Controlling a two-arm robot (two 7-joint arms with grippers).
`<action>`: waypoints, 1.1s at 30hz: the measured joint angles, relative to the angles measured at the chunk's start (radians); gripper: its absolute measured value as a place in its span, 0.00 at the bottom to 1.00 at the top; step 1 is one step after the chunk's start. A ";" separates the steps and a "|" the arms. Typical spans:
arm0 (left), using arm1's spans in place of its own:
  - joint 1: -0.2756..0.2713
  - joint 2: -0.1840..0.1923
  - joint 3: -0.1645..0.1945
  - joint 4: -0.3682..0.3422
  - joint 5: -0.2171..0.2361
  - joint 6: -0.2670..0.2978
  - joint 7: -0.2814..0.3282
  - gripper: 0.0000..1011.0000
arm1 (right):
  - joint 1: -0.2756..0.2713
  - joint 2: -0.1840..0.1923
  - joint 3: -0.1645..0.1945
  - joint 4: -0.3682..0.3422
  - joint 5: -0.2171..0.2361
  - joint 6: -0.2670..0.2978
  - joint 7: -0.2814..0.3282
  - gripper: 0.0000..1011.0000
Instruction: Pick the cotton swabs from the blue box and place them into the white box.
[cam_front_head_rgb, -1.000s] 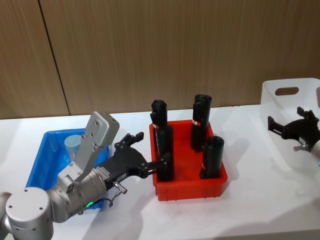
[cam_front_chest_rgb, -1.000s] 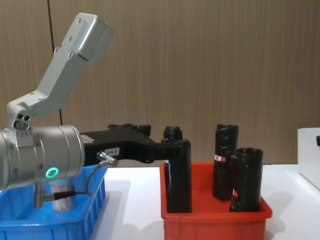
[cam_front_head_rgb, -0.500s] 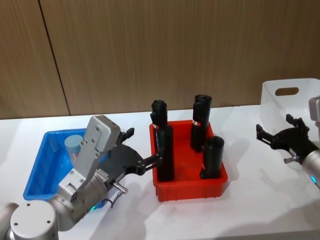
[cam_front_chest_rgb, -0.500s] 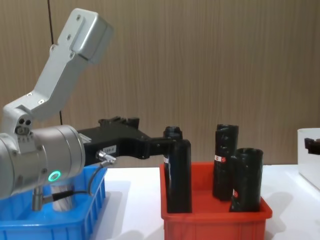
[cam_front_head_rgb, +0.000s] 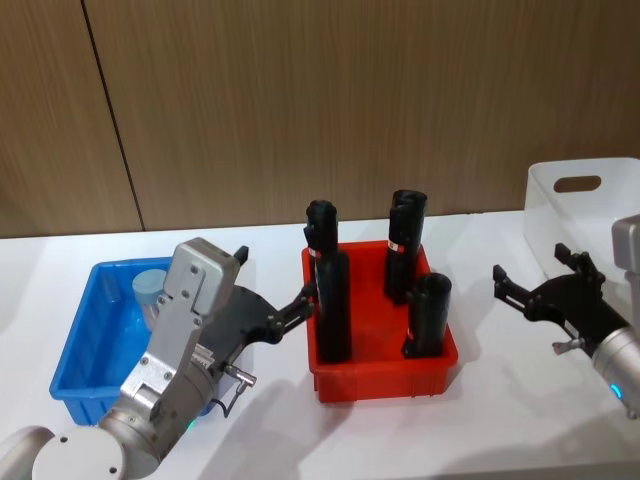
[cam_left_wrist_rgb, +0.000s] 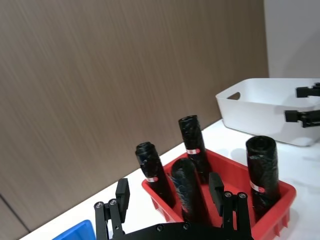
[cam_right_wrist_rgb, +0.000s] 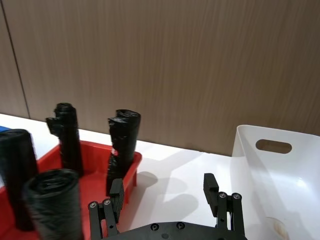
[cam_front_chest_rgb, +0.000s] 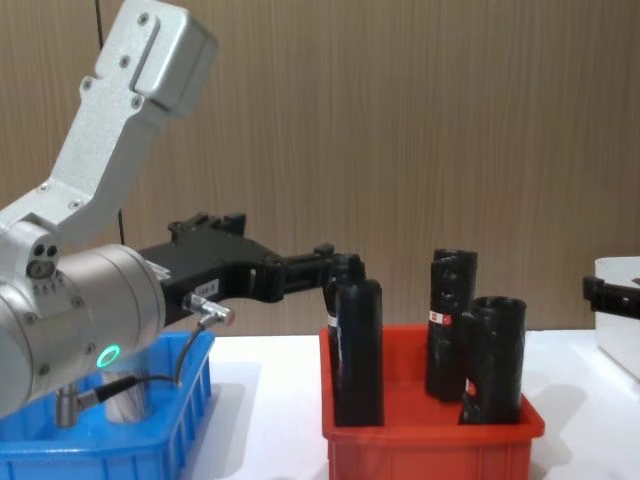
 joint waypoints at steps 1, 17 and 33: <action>0.002 0.000 0.001 -0.004 0.002 -0.002 0.009 0.99 | -0.015 0.000 -0.001 -0.020 0.002 0.002 -0.003 0.99; 0.023 0.003 0.008 -0.029 0.015 -0.014 0.076 0.99 | -0.163 -0.004 -0.011 -0.231 0.021 0.019 -0.040 0.99; 0.022 0.002 0.007 -0.029 0.015 -0.014 0.077 0.99 | -0.247 -0.006 -0.016 -0.350 0.031 0.028 -0.061 0.99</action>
